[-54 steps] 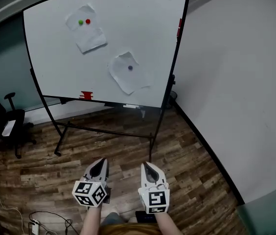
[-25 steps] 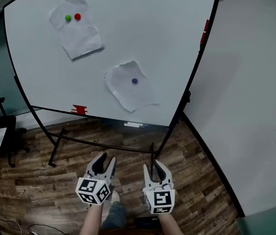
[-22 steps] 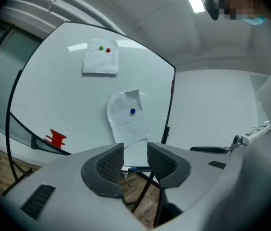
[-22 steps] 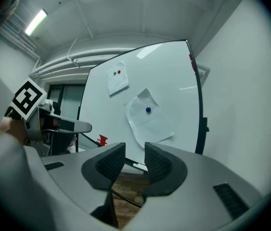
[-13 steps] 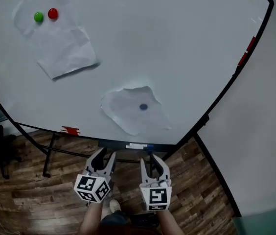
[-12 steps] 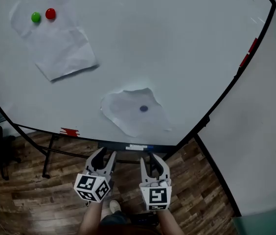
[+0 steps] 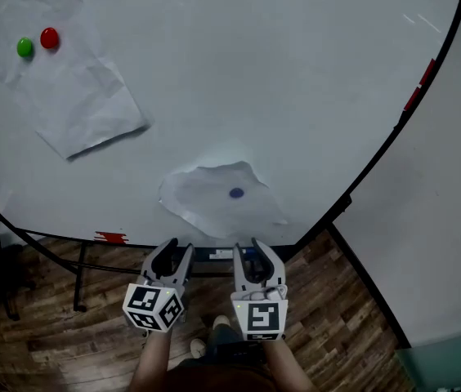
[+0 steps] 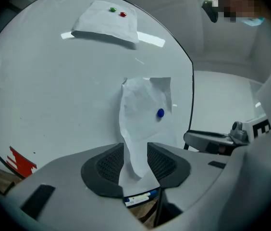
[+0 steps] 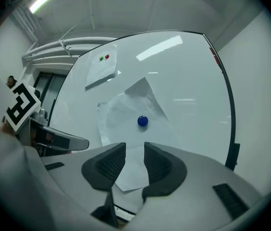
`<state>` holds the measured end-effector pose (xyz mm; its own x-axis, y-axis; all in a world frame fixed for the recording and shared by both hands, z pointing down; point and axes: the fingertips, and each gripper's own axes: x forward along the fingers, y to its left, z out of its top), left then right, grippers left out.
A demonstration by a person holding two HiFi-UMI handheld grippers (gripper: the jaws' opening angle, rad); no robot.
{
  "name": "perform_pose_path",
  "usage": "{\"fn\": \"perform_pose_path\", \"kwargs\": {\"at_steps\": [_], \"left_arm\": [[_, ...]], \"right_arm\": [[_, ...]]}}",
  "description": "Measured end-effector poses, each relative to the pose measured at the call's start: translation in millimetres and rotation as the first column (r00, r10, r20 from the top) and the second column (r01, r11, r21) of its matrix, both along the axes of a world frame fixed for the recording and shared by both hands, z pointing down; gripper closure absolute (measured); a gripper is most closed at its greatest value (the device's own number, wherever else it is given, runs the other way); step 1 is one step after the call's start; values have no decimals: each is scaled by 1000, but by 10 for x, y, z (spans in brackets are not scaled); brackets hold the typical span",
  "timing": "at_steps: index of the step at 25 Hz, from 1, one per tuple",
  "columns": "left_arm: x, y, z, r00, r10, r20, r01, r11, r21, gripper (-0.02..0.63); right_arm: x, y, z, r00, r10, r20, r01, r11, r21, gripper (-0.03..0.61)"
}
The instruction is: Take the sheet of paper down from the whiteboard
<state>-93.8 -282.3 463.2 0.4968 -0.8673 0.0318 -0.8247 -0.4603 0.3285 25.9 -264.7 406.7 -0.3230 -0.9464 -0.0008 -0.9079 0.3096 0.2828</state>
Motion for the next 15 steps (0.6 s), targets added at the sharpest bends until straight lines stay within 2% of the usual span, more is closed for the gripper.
{"fn": "perform_pose_path", "kwargs": {"at_steps": [9,15], "left_arm": [[-108,-228,-24,1000,-6,18,6,1000,11,457],[-111,-324,-113,1000,3,24,-4,1000,29,460]], "right_arm": [[-34,-170,-30,1000,-9,3,9,1000,15,459],[-91,-399,-106,1000,-6,-1,6,998,57,457]]}}
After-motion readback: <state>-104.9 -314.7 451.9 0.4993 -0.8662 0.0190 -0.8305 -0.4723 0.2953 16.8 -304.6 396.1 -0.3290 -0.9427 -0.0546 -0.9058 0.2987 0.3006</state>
